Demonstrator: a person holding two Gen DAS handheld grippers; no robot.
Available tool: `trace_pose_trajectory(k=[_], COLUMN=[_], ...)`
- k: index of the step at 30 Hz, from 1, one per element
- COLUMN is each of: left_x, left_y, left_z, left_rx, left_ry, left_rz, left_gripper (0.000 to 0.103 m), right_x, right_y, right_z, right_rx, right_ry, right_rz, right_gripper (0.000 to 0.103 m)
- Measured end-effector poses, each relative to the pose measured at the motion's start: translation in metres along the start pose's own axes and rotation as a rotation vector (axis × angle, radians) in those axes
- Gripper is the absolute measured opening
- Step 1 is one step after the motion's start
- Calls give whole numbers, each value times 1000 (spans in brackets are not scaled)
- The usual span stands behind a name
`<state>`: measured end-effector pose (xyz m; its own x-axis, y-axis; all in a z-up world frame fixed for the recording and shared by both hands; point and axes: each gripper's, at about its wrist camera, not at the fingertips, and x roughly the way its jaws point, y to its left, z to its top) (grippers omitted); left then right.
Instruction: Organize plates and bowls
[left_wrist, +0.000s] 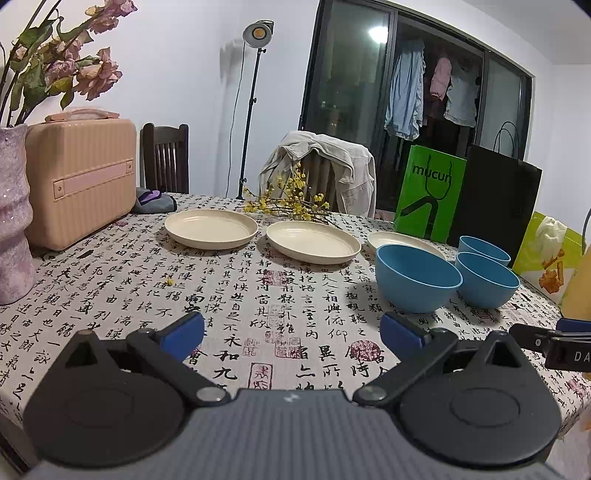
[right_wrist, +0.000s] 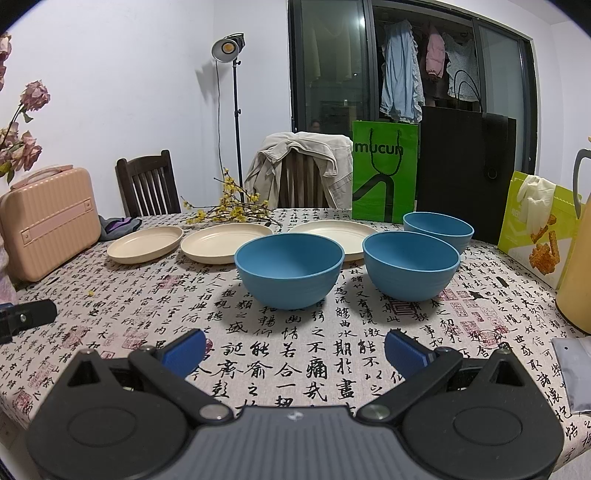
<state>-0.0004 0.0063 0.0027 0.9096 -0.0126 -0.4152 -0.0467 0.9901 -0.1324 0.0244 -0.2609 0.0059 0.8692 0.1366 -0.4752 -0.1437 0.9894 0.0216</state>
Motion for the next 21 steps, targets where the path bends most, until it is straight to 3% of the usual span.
trace_pose_trajectory(k=[21], left_x=[-2], left_y=[0], left_z=[0], left_rx=[1], left_ry=[-10], left_rz=[2], left_gripper=[103], right_x=[0], right_y=[1], right_z=[0], right_rx=[0], right_ry=[0], right_rz=[0], right_gripper=[103])
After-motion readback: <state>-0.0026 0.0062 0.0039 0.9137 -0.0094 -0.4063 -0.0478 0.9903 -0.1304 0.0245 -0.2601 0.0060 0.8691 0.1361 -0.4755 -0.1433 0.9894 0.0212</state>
